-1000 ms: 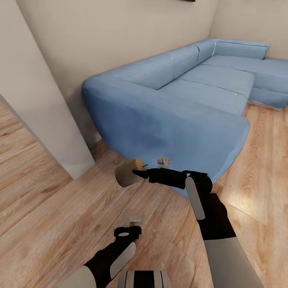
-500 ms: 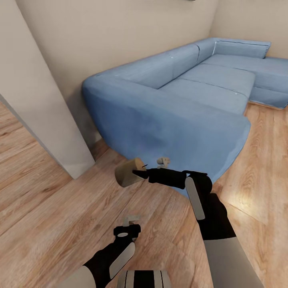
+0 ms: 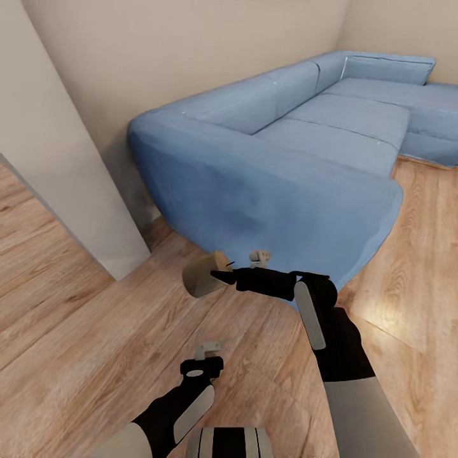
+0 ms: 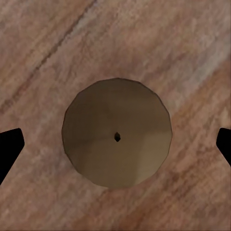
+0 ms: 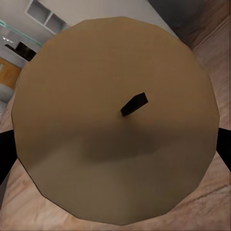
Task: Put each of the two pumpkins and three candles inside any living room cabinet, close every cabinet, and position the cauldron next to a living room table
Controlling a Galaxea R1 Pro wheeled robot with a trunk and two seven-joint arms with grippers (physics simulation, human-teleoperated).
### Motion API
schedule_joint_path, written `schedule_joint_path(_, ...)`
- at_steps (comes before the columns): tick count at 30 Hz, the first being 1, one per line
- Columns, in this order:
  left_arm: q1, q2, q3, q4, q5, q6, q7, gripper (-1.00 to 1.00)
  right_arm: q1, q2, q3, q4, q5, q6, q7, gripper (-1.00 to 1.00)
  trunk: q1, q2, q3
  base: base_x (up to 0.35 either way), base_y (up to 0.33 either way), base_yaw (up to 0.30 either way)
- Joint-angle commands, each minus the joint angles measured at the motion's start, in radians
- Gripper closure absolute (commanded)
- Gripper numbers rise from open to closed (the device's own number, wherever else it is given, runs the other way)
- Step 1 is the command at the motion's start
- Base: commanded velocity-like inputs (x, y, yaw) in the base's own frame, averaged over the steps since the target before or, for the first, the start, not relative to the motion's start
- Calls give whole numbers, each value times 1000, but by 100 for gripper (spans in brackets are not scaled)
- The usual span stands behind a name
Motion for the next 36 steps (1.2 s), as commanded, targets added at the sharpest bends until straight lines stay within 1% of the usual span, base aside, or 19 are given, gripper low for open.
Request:
schedule_joint_path(1, 0, 0, 0, -1, 0, 0, 0, -100, 0, 0, 0, 0, -4, 1, 0, 100, 0, 0, 0, 0, 0, 0)
schedule_joint_path(3, 0, 0, 1, -1, 0, 0, 0, -100, 0, 0, 0, 0, -4, 1, 0, 100, 0, 0, 0, 0, 0, 0)
schedule_joint_path(5, 0, 0, 1, -1, 0, 0, 0, -100, 0, 0, 0, 0, -4, 1, 0, 100, 1, -1, -8, 0, 0, 0)
schedule_joint_path(8, 0, 0, 1, -1, -1, 0, 0, -100, 0, 0, 0, 0, -4, 1, 0, 100, 1, -1, -8, 0, 0, 0)
schedule_joint_path(14, 0, 0, 1, -4, -2, 1, 0, -100, 0, 0, 0, 0, -4, 1, 0, 100, 4, -2, -31, 0, 0, 0)
schedule_joint_path(22, 0, -1, 1, -9, -2, 1, 1, -100, 0, 0, 0, 0, -4, 1, 0, 100, 4, -2, -31, 0, 0, 0)
schedule_joint_path(26, -1, -1, 2, -10, -2, 2, 1, -100, 0, 0, 0, 0, -4, 1, -1, 100, 5, -3, -47, 0, 0, 0)
schedule_joint_path(30, -1, 0, 2, -11, -2, 1, 2, -100, 0, 0, 1, 0, -4, 1, -1, 100, 5, -3, -47, 0, 0, 0)
schedule_joint_path(32, -2, 0, 2, -12, -2, 1, 3, -100, 0, 0, 1, 0, -4, 1, -1, 100, 6, -3, -54, 0, 0, 0)
schedule_joint_path(36, -2, 1, 2, -13, -2, 1, 3, -100, 0, 0, 1, 0, -4, 1, -1, 100, 6, -3, -54, 0, 0, 0)
